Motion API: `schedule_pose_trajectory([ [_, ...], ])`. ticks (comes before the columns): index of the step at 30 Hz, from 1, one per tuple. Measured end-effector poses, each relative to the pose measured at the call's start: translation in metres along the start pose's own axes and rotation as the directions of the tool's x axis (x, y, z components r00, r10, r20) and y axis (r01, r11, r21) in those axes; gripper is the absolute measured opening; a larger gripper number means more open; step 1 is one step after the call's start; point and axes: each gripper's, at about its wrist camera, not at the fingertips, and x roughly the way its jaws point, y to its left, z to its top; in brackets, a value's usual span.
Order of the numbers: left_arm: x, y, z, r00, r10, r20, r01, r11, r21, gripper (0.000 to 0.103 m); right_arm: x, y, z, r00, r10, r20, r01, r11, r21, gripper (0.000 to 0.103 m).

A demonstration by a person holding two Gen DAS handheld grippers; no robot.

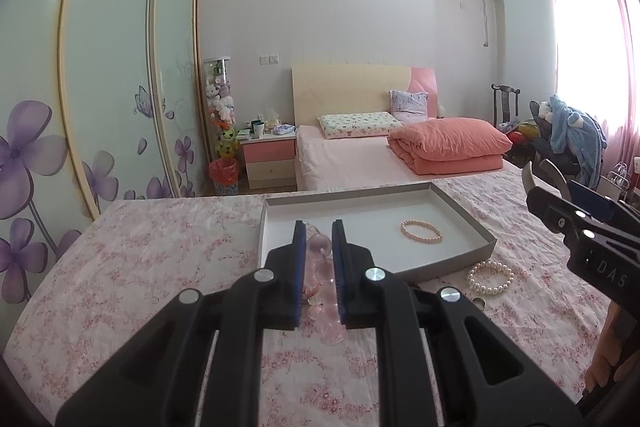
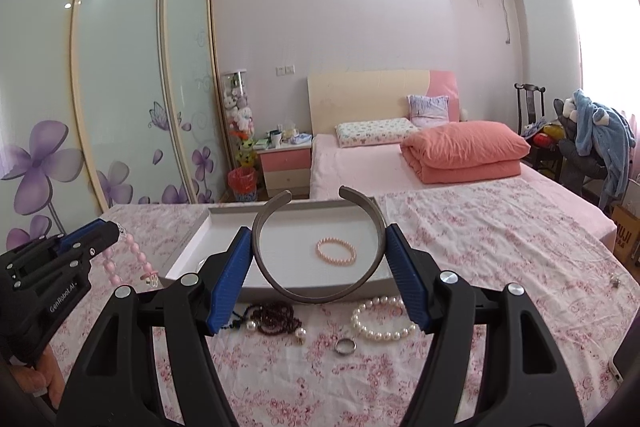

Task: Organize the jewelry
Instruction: 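Lift and carry the charm bracelet with the left while the right carries the cuff to the tray, then open the left gripper inside the tray while the right drops the cuff beside the pearl bracelet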

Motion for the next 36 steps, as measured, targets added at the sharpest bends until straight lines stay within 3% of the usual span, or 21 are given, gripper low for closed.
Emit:
schedule_pose_trajectory([
  [9, 0.008, -0.003, 0.01, 1.0, 0.008, 0.018, -0.008, 1.0, 0.002, 0.014, 0.005, 0.002, 0.014, 0.999, -0.01, 0.046, 0.01, 1.0, -0.001, 0.067],
  [21, 0.029, -0.003, 0.018, 1.0, 0.002, 0.011, -0.002, 1.0, 0.002, 0.014, 0.021, -0.003, 0.021, 0.999, -0.018, 0.045, 0.017, 1.0, 0.011, 0.067],
  [31, 0.081, 0.006, 0.037, 1.0, -0.022, -0.018, 0.022, 0.999, -0.036, 0.014, 0.07, -0.005, 0.034, 1.0, -0.006, 0.0, 0.006, 0.999, 0.043, 0.067],
  [36, 0.116, 0.005, 0.04, 0.999, -0.021, -0.041, 0.019, 0.999, -0.047, 0.014, 0.11, -0.006, 0.03, 0.997, 0.001, -0.071, 0.003, 0.998, 0.057, 0.067],
])
